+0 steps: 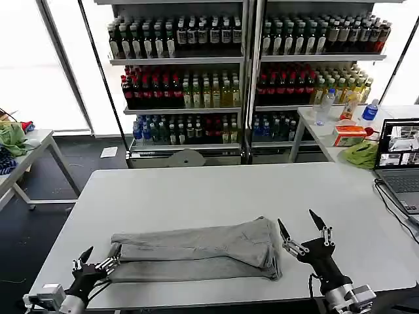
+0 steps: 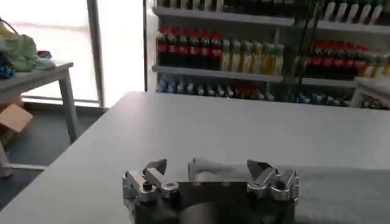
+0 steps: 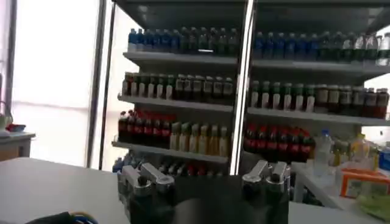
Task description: Fold and organize the clothes.
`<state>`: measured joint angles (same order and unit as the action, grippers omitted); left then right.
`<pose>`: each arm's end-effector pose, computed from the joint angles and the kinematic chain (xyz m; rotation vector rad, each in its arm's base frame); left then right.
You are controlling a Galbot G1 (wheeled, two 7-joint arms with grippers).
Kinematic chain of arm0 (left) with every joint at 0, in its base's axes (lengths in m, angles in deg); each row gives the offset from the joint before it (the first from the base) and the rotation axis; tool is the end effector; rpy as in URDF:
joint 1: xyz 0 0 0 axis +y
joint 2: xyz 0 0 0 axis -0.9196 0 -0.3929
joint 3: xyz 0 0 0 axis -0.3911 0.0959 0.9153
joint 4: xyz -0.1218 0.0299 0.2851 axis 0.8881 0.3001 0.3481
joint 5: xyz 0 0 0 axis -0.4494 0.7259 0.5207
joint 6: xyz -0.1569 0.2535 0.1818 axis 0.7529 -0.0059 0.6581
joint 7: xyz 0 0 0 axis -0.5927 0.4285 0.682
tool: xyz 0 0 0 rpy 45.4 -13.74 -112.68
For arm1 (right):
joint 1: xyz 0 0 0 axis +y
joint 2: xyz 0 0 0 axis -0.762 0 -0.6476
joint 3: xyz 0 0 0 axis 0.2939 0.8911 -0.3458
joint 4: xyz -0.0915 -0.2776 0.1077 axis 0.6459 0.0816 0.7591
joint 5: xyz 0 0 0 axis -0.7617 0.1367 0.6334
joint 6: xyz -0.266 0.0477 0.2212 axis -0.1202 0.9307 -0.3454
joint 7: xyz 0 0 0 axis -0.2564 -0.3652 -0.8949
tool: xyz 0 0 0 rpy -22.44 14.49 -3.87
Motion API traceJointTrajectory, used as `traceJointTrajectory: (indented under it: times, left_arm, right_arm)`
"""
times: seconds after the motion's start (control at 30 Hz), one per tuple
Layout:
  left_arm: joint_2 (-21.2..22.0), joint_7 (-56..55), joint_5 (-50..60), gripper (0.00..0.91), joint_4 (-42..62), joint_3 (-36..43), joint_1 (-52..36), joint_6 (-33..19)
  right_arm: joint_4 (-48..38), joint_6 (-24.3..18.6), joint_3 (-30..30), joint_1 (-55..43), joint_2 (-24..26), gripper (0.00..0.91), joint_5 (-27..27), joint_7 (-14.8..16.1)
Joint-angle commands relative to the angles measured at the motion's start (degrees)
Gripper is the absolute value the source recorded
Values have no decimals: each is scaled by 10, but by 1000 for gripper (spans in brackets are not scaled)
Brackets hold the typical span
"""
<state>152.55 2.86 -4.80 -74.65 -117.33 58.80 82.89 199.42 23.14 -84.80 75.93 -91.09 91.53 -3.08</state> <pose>0.1787 0.1027 -0.2700 0.0300 -2.7840 0.1591 0.1787 -0.0641 -0.2205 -0.3760 3.0502 -0.1841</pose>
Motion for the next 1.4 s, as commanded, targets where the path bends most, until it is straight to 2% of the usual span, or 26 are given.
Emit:
traceJointTrajectory:
  times: [0.03, 0.27, 0.3, 0.33, 0.37, 0.43, 0.47, 0.53, 1.13, 1.23, 1.4]
  left_arm:
    - [47, -16, 39, 907, 36, 58, -12, -78]
    - [49, -11, 37, 907, 60, 65, -22, -65]
    - [49, -10, 37, 867, 65, 65, -23, -65]
    - [48, -10, 35, 715, 70, 63, -23, -61]
    - [48, -10, 33, 464, 71, 63, -24, -61]
    - [47, -11, 24, 242, 73, 62, -23, -56]
    - [46, -11, 20, 101, 74, 61, -23, -54]
    - [44, -10, 20, 20, 75, 61, -22, -53]
    - [53, 0, 8, 20, 73, 61, -26, -57]
    - [44, 6, -1, 10, 77, 37, -34, -53]
    - [1, 29, -23, 10, 80, -43, -42, -25]
  right_arm:
    - [-3, -42, -11, 14, -3, 907, -19, 12]
    - [3, -35, -11, 13, 2, 907, -4, 14]
    - [3, -35, -11, 13, 2, 907, -4, 14]
    - [3, -35, -11, 13, 2, 907, -4, 14]
    - [3, -35, -10, 13, 3, 907, -3, 14]
    - [2, -35, -10, 12, 4, 907, -3, 15]
    - [2, -34, -9, 12, 5, 907, -2, 15]
    - [4, -33, -9, 11, 5, 907, 0, 15]
    - [11, -19, 2, 0, 9, 907, 18, 13]
    - [14, -16, 2, 0, 11, 907, 22, 12]
    - [14, -11, 4, -6, 14, 907, 29, 10]
